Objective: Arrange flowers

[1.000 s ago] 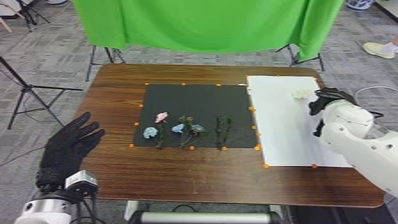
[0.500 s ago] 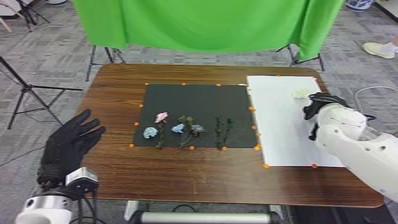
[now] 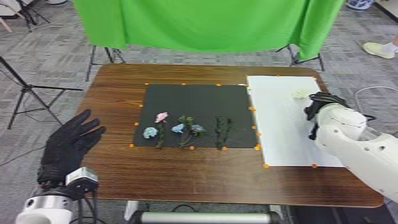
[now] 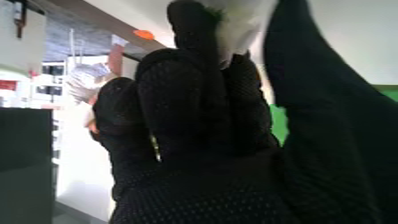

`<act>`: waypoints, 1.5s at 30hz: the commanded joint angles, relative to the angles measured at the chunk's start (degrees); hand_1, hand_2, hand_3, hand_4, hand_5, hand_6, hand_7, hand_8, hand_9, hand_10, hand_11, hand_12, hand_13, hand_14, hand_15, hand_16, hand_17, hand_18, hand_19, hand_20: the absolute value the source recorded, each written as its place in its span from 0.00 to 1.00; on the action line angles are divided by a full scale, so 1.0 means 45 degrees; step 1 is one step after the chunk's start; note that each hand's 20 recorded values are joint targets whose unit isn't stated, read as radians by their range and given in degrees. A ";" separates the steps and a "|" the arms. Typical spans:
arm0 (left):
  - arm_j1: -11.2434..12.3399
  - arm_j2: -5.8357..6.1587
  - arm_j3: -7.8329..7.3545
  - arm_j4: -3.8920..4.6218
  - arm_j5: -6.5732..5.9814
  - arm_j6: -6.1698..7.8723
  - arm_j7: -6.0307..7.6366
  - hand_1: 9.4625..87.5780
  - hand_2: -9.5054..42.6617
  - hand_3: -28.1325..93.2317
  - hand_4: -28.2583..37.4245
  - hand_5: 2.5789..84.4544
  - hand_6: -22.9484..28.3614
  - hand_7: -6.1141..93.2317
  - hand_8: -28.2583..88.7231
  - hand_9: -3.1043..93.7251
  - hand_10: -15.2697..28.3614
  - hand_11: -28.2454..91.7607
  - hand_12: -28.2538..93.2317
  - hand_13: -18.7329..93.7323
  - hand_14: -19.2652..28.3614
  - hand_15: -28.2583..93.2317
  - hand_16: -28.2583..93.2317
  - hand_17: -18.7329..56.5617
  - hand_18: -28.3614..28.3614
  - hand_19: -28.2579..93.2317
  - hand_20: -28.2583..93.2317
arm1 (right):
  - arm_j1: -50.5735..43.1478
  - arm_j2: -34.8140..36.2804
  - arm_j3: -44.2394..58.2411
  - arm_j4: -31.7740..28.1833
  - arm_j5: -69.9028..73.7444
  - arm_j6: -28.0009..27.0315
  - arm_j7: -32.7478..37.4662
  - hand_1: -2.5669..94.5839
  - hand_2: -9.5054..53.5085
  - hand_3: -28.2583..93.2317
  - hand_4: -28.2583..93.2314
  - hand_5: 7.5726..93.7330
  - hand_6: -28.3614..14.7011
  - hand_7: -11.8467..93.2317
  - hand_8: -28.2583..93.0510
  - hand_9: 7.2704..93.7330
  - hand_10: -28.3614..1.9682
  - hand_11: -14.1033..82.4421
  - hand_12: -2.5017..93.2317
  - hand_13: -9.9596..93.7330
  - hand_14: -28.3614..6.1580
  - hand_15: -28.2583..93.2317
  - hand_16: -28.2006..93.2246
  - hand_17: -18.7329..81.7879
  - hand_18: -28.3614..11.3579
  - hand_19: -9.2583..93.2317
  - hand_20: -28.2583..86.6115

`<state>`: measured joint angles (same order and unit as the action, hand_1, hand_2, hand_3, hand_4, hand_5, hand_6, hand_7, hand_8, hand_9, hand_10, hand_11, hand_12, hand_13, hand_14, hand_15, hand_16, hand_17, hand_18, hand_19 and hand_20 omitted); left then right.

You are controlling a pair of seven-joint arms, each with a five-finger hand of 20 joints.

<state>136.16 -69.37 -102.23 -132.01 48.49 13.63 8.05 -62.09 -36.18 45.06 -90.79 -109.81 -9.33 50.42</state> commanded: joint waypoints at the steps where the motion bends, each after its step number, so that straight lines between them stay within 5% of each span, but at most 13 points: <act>1: 0.0068 -0.0093 0.0044 0.0055 0.0025 -0.0169 -0.0157 0.19 0.30 0.90 0.11 0.44 0.65 0.20 0.16 0.39 0.80 0.46 0.31 0.39 0.96 0.64 0.16 0.11 0.91 0.70 0.22 | -0.0364 0.0208 -0.0825 0.0140 -0.0665 0.0570 -0.0582 0.57 0.00 0.88 0.00 0.80 0.69 0.39 0.20 0.91 0.61 0.28 0.31 0.80 0.62 0.89 0.32 0.54 0.17 1.00 0.65; 17: 0.0216 -0.0093 -0.0034 -0.0033 0.0031 -0.0053 -0.0166 0.19 0.30 0.90 0.11 0.44 0.65 0.20 0.16 0.39 0.80 0.46 0.31 0.39 0.96 0.64 0.16 0.11 0.91 0.70 0.22 | 0.0584 0.0799 -0.2005 -0.1087 -0.2254 0.3770 -0.0886 0.59 0.00 0.91 0.00 0.88 0.67 0.36 0.24 0.99 0.66 0.28 0.38 0.85 0.68 0.90 0.34 0.58 0.14 1.00 0.68; 31: 0.0304 -0.0094 -0.0127 -0.0095 0.0016 0.0026 -0.0130 0.19 0.30 0.90 0.11 0.44 0.65 0.20 0.16 0.39 0.80 0.46 0.31 0.39 0.96 0.64 0.16 0.11 0.91 0.70 0.22 | 0.0857 -0.0844 -0.1503 -0.2581 -0.2992 0.3728 -0.2711 0.59 0.00 0.91 0.00 0.89 0.67 0.35 0.24 1.00 0.66 0.28 0.39 0.85 0.68 0.89 0.35 0.58 0.14 1.00 0.68; 45: 0.0094 -0.0095 -0.0090 -0.0003 0.0034 -0.0090 -0.0227 0.19 0.30 0.90 0.11 0.44 0.65 0.20 0.16 0.39 0.80 0.46 0.31 0.39 0.96 0.64 0.16 0.11 0.91 0.70 0.22 | 0.1747 -0.3330 -0.3951 -0.1443 -0.2735 0.3410 -0.2735 0.59 0.00 0.91 0.00 0.88 0.67 0.35 0.25 1.00 0.67 0.28 0.39 0.85 0.67 0.89 0.36 0.58 0.15 1.00 0.68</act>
<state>136.70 -69.52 -102.75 -132.16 48.53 13.56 7.58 -54.10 -46.76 31.15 -97.87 -122.55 6.65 38.04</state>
